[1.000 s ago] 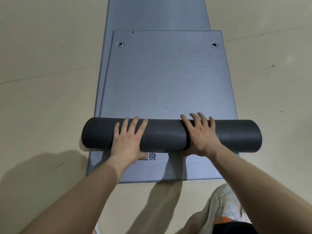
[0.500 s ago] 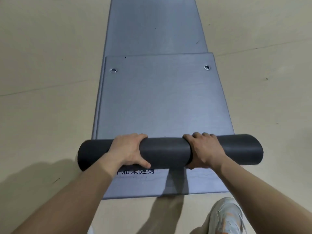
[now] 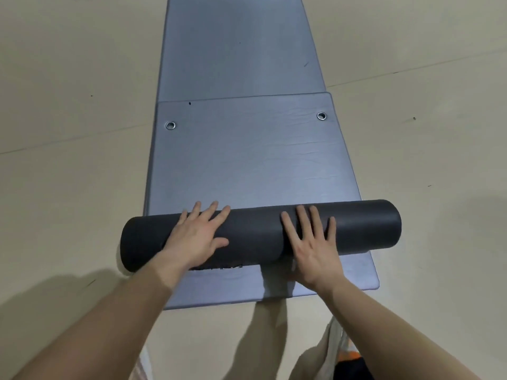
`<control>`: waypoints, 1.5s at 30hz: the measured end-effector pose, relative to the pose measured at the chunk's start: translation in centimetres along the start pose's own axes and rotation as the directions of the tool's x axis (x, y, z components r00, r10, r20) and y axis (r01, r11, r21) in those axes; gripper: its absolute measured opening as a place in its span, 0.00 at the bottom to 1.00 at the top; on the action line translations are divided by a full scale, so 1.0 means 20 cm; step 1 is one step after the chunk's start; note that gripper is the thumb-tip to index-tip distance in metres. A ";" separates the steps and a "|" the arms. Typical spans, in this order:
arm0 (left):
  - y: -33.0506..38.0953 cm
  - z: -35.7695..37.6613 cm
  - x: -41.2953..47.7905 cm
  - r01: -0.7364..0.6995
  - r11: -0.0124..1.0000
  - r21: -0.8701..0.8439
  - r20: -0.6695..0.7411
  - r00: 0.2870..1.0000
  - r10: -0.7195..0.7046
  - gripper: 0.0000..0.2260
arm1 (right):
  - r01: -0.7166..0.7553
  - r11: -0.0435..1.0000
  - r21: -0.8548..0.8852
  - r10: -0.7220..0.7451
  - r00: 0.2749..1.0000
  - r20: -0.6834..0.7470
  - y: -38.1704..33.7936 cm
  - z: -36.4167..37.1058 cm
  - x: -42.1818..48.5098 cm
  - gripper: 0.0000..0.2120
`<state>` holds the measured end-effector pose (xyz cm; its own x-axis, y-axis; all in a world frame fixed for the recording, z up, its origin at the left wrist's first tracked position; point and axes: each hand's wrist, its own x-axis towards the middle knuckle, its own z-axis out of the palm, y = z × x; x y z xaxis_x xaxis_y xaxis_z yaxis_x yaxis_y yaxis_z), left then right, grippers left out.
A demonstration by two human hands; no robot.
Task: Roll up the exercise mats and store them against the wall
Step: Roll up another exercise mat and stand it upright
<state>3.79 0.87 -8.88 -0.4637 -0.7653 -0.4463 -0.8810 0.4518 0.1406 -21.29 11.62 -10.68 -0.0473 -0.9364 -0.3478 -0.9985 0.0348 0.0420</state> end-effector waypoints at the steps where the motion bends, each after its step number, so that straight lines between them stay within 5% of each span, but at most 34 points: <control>1: 0.02 0.02 0.01 0.005 1.000 0.007 -0.066 0.998 -0.005 0.31 | 0.017 1.000 0.009 -0.017 1.000 0.014 0.02 -0.01 0.07 0.67; 6: 0.11 0.15 0.08 0.128 0.982 0.141 -0.109 0.988 -0.113 0.61 | 0.065 0.995 0.072 -0.074 0.989 0.127 0.11 -0.18 0.46 0.70; 9: 0.02 0.08 0.25 0.098 0.987 0.129 -0.215 0.974 -0.069 0.56 | 0.095 0.996 -0.002 -0.094 0.994 0.049 0.17 -0.13 0.45 0.69; 13: 0.00 -0.02 0.29 0.050 0.993 0.109 -0.139 0.990 -0.034 0.53 | 0.153 0.985 -0.073 -0.154 0.988 -0.004 0.20 -0.14 0.48 0.60; 21: 0.03 -0.04 -0.07 0.044 0.994 -0.099 0.304 0.953 -0.012 0.52 | 0.233 0.969 0.076 -0.244 0.890 0.385 0.11 -0.25 0.18 0.53; 26: 0.00 -0.13 -0.01 0.115 0.958 -0.261 0.402 0.916 0.000 0.49 | 0.154 0.988 -0.032 -0.148 0.980 0.132 0.02 -0.11 -0.04 0.67; 28: 0.01 -0.13 -0.03 0.140 0.967 -0.214 0.295 0.953 -0.073 0.50 | 0.144 0.989 -0.028 -0.142 0.987 0.070 -0.01 -0.05 -0.08 0.69; 31: 0.05 0.01 -0.15 0.116 0.989 -0.087 -0.272 0.953 -0.135 0.37 | 0.148 0.986 0.081 -0.157 0.980 0.125 0.01 -0.18 0.15 0.68; 32: 0.08 0.06 -0.20 0.111 0.993 -0.034 -0.340 0.933 -0.116 0.40 | 0.148 0.984 0.103 -0.161 0.977 0.137 0.02 -0.24 0.24 0.69; 34: 0.09 0.13 -0.18 0.150 0.986 0.066 -0.142 0.980 -0.139 0.56 | 0.144 0.986 0.085 -0.153 0.982 0.108 0.02 -0.32 0.35 0.68; 36: 0.04 0.09 -0.03 0.166 0.984 0.059 -0.045 0.985 -0.164 0.63 | 0.104 0.989 0.108 -0.101 0.995 -0.026 0.04 -0.31 0.34 0.62; 41: -0.12 -0.12 0.29 0.052 0.999 -0.002 -0.043 0.998 -0.052 0.59 | 0.129 0.984 -0.127 -0.131 0.991 -0.011 0.13 -0.13 0.42 0.72; 45: -0.11 -0.03 0.24 0.090 0.959 0.269 -0.158 0.986 -0.048 0.63 | 0.218 0.969 -0.118 -0.215 0.976 0.041 0.20 -0.25 0.67 0.68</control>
<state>3.38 -4.03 -10.76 -0.4298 -0.8492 -0.3069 -0.8613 0.4876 -0.1431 -25.75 -2.56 -10.49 0.1670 -0.9068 -0.3870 -0.9745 -0.2115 0.0750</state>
